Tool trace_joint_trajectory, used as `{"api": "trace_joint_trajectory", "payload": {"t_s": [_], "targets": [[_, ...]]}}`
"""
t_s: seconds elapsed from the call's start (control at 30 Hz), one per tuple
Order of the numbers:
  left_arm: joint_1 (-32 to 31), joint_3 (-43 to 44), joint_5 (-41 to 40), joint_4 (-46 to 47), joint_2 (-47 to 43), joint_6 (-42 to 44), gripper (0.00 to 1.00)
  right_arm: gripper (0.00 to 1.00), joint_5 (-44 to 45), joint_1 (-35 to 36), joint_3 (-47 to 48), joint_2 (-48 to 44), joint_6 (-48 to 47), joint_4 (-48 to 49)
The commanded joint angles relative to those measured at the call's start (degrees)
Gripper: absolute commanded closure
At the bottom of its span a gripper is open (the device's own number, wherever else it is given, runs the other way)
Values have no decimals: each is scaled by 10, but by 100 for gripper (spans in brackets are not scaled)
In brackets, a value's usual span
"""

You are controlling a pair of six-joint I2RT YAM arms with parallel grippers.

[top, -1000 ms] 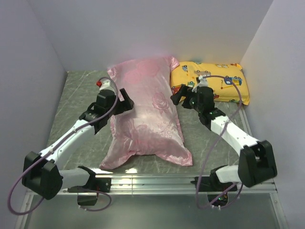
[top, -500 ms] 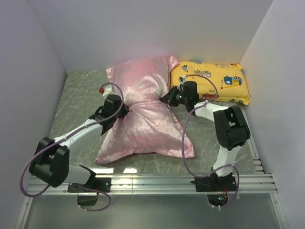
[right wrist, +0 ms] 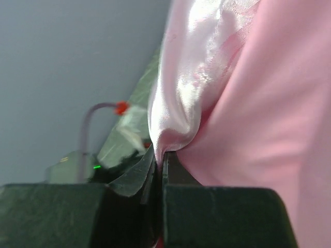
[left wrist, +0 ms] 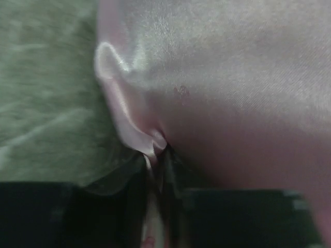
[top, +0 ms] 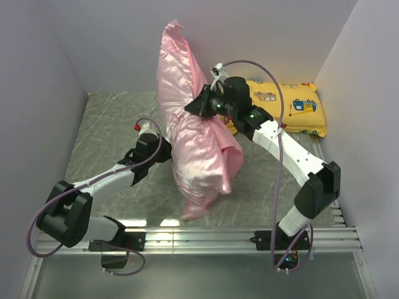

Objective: Remove the pillowcase from the pillow

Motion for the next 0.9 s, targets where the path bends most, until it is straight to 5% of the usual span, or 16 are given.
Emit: {"api": "trace_joint_trajectory", "payload": {"t_s": [0.0, 0.03, 0.13, 0.27, 0.53, 0.73, 0.87], "targets": [[-19, -2, 101, 84, 4, -15, 69, 100, 28, 51, 64, -55, -39, -1], [-21, -1, 106, 90, -7, -16, 53, 100, 42, 57, 63, -52, -46, -13], [-25, -5, 112, 98, -44, -23, 34, 100, 58, 73, 40, -39, -56, -14], [-25, -5, 52, 15, -127, -31, 25, 100, 54, 73, -50, -42, -36, 32], [-24, 11, -202, -206, -344, -69, 14, 100, 24, 113, -133, 3, -14, 120], [-23, 112, -232, -259, -309, -2, 5, 100, 14, 143, -168, 23, -4, 160], [-12, 176, -200, -280, -210, 36, 3, 57, 34, 165, -183, -9, -27, 148]]}}
